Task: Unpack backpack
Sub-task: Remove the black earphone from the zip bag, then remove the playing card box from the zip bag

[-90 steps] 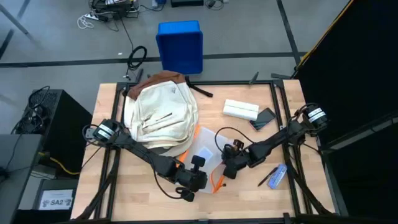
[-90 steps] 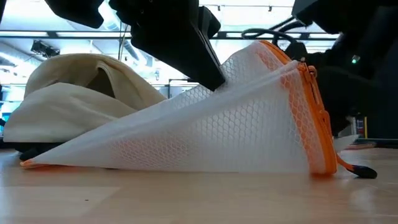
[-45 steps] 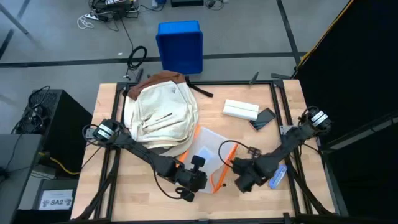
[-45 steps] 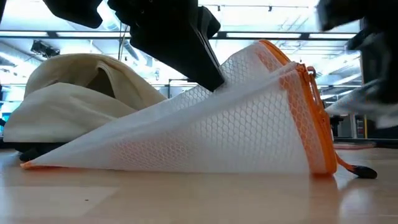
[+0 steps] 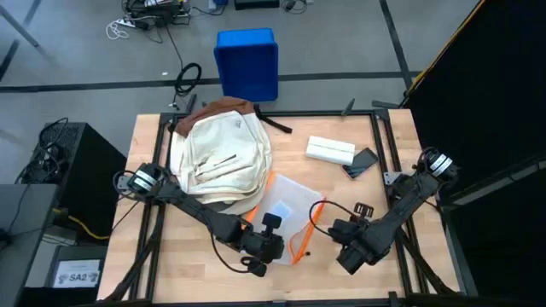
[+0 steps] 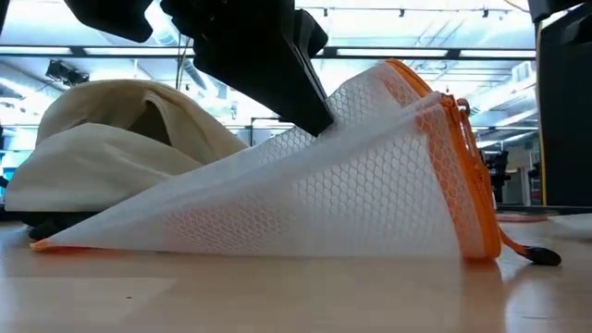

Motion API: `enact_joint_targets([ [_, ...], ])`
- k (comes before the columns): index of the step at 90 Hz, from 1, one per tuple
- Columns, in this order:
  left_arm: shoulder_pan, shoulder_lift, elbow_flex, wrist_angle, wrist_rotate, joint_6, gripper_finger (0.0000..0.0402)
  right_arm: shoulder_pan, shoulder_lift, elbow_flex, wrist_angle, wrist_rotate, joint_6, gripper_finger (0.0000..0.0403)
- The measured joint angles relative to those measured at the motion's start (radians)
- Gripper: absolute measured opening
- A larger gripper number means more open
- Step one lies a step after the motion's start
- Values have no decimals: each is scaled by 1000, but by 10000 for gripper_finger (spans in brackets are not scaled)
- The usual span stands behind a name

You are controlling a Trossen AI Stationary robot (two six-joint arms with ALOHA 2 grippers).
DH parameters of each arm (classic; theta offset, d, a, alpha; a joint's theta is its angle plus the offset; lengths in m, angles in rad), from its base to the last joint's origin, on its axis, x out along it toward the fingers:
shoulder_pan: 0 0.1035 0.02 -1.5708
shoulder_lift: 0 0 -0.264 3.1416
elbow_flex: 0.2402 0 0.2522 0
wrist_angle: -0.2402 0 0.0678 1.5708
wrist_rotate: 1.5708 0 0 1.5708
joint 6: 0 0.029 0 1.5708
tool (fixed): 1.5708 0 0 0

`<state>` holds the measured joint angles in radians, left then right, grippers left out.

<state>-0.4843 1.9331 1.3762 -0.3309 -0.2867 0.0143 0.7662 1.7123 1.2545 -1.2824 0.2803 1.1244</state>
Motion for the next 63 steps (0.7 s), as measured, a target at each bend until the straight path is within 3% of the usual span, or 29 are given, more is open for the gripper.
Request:
enact_joint_targets([
  [13, 0, 0, 0, 7, -5, 0, 0, 0, 0, 0, 101, 93, -19, 206],
  [28, 0, 0, 0, 47, -47, 36, 0, -12, 2, -52, 491, 230, -216, 233],
  [41, 0, 0, 0, 106, -66, 61, 0, -58, 3, -149, 775, 254, -344, 230],
  [63, -14, -6, -39, 230, -121, 90, 0, -136, 3, -299, 948, 312, -359, 195],
])
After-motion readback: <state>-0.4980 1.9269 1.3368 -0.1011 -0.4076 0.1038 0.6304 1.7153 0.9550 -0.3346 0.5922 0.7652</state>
